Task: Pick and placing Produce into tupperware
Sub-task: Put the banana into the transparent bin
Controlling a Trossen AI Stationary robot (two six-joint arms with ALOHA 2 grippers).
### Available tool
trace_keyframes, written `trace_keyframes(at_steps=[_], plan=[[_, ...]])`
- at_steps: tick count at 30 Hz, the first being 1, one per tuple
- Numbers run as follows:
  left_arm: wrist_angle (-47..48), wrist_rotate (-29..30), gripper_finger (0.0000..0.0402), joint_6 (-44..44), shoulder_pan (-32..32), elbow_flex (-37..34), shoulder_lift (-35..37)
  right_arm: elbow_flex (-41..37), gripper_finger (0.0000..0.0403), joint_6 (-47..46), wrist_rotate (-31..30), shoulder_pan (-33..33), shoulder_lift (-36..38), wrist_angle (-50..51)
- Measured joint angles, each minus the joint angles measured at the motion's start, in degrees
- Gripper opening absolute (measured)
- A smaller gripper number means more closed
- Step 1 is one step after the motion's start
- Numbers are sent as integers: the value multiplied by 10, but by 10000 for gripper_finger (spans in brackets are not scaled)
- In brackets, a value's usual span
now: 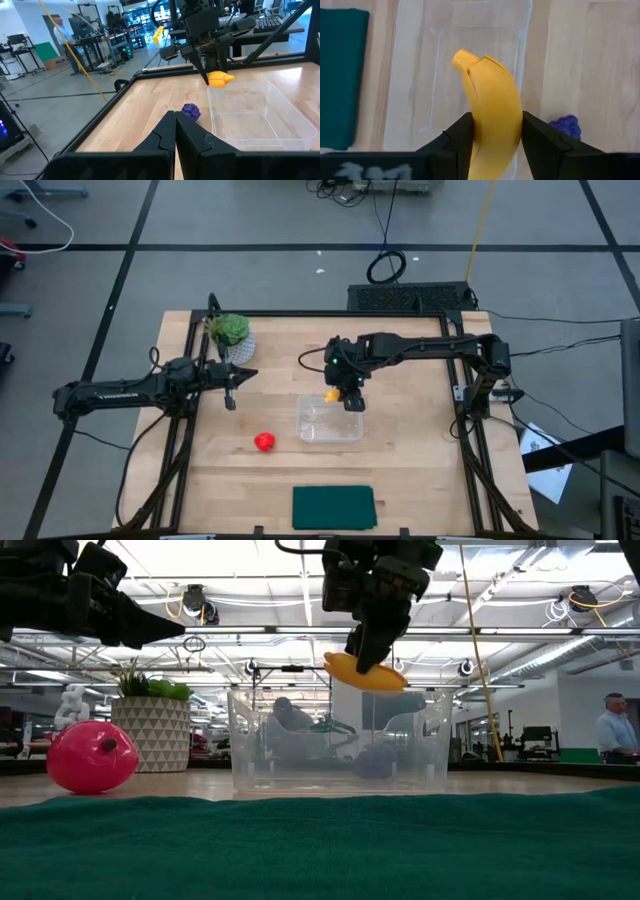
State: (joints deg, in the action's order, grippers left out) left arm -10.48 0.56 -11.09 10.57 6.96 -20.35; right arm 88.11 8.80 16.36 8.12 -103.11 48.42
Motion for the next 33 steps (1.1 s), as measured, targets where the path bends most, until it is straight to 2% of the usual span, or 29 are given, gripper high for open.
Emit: trace_keyframes(at_steps=[9, 18, 28, 33], plan=[[0, 0, 5, 0, 0, 0, 0, -4, 137, 6, 1, 0, -11, -28], [2, 0, 5, 0, 0, 0, 0, -4, 137, 9, 2, 0, -55, -19], [5, 0, 6, -3, 0, 0, 0, -4, 137, 11, -2, -8, -65, -21], [5, 0, 5, -3, 0, 0, 0, -7, 137, 8, -49, -13, -65, -22]])
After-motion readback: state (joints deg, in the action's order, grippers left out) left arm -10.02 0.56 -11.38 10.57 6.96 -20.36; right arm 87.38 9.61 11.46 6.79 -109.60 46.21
